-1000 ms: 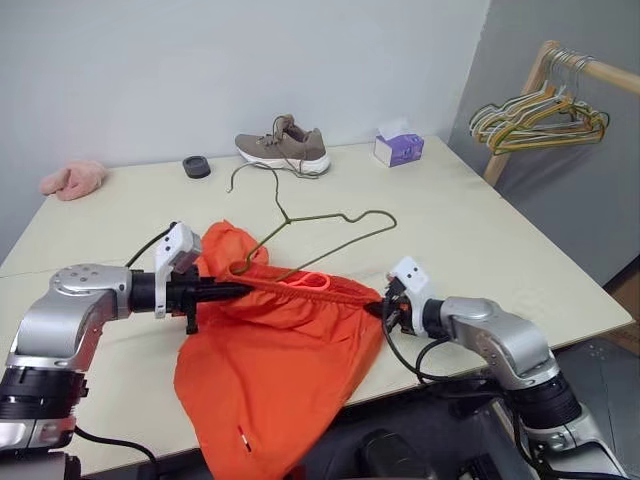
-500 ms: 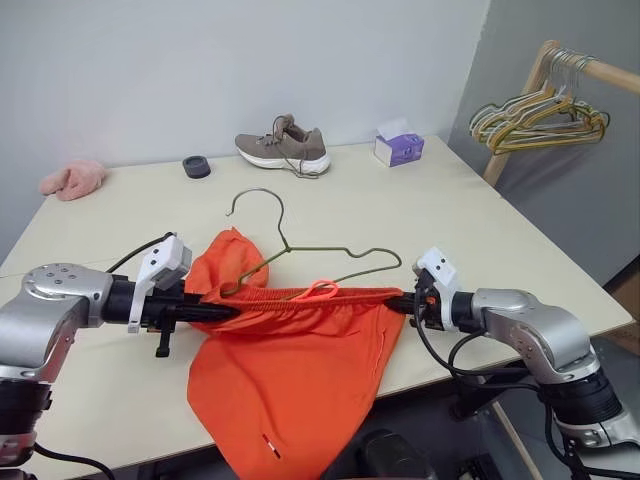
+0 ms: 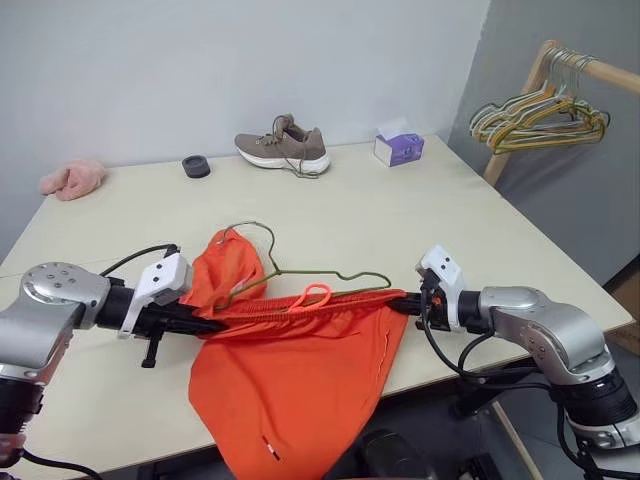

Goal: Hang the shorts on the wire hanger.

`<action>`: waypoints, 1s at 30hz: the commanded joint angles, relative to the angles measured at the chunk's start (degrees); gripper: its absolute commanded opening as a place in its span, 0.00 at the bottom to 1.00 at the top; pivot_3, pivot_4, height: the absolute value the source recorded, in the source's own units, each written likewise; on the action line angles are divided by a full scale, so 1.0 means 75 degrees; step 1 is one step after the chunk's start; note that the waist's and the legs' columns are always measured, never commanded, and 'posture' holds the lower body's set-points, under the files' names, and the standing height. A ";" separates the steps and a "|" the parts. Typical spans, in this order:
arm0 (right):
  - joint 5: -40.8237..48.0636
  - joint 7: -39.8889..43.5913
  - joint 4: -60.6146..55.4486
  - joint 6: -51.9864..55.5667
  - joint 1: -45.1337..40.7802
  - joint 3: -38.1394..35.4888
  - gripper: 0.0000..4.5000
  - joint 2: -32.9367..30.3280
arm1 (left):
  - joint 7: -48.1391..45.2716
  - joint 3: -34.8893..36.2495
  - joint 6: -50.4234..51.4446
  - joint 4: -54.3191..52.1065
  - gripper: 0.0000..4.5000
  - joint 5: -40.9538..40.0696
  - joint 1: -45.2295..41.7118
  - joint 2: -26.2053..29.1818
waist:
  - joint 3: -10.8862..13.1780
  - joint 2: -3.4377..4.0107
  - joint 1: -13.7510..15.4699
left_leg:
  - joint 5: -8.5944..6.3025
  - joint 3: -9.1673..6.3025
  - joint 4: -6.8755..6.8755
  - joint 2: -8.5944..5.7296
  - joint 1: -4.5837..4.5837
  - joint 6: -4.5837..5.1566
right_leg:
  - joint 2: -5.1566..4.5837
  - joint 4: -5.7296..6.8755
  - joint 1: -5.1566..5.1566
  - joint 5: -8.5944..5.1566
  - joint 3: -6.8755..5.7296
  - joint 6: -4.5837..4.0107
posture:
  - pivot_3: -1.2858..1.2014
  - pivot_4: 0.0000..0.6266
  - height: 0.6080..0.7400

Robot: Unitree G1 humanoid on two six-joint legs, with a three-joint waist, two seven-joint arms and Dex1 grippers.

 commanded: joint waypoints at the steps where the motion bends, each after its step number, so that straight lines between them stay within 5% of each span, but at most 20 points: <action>1: -0.0215 -0.0209 0.0151 0.0027 -0.0038 -0.0627 0.01 -0.0408 | -0.0070 0.0099 -0.0126 0.0362 0.00 0.0407 -0.0047 0.0437 | 0.0000 0.0000 -0.0001 | 0.0000 0.0001 0.0000 0.0000 0.0000 0.0000 | 0.0000 0.0000 0.0000 0.0000 0.0001 0.0000 | 0.39 0.00 1.00; 30: -0.0402 0.0053 0.0138 -0.0452 -0.0114 -0.0161 0.01 -0.0848 | 0.0053 -0.0496 -0.1338 0.0977 0.00 0.1354 -0.0358 0.0612 | 0.0000 0.0000 -0.0030 | 0.0000 0.0002 0.0000 0.0002 0.0001 0.0000 | 0.0000 0.0000 0.0000 0.0000 0.0000 0.0001 | 0.39 0.00 1.00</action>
